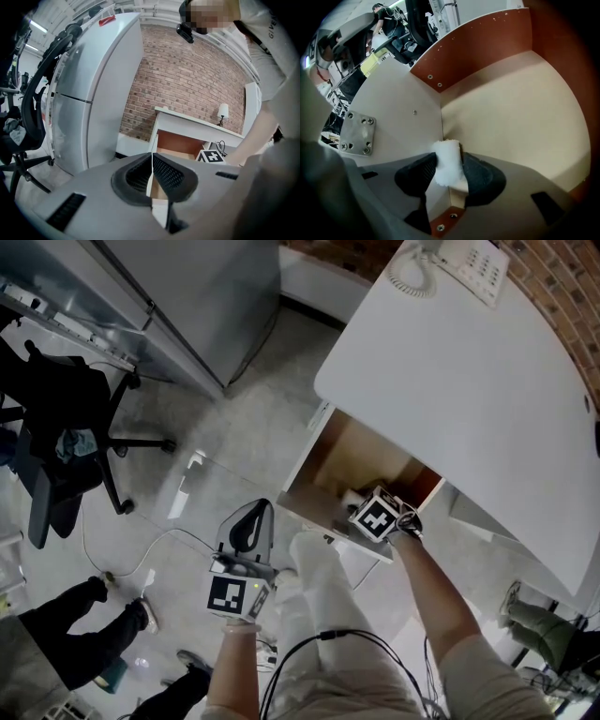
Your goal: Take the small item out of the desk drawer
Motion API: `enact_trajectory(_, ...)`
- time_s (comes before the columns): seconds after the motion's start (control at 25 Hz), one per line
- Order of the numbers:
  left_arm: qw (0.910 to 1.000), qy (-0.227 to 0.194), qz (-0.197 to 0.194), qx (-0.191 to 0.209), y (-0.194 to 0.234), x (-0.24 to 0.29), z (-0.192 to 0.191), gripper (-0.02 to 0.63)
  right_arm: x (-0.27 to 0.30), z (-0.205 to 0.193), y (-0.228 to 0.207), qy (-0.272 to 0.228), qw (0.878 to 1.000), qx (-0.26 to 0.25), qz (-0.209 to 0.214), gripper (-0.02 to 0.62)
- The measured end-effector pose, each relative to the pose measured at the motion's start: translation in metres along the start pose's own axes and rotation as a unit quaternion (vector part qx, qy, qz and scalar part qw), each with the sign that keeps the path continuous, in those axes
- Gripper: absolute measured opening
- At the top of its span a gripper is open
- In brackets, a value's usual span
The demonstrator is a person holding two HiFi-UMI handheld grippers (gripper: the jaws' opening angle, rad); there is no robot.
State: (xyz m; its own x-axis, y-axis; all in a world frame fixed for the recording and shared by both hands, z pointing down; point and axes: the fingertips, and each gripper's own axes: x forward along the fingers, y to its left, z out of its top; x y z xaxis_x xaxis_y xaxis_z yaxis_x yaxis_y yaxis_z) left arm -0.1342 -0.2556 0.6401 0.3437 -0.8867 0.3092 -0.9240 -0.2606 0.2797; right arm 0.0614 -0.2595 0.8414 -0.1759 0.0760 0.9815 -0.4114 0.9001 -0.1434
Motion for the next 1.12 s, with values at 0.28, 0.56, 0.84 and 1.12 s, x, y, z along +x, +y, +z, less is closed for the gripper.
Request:
enact_trajectory(0.28,1.0000,-0.001,0.004,-0.003,0.004,-0.002,-0.001,0.005,0.011,-0.004,0.007,0.009,0.999,-0.002,0.044,0.158)
enact_trajectory(0.56,1.0000,-0.001,0.004,-0.002,0.005,-0.001,0.000,0.005,0.004,0.002,0.010,-0.007,0.999,-0.014,0.030,0.150)
enact_trajectory(0.84,1.0000,-0.003,-0.007,0.005,-0.003,-0.001,0.015,0.005,-0.011,0.003,0.011,-0.022,0.999,-0.001,0.026,0.150)
enact_trajectory(1.12,0.9998,-0.002,-0.018,0.006,-0.015,-0.005,0.028,0.005,-0.038,0.002,0.013,-0.046,0.998,0.027,0.013,0.150)
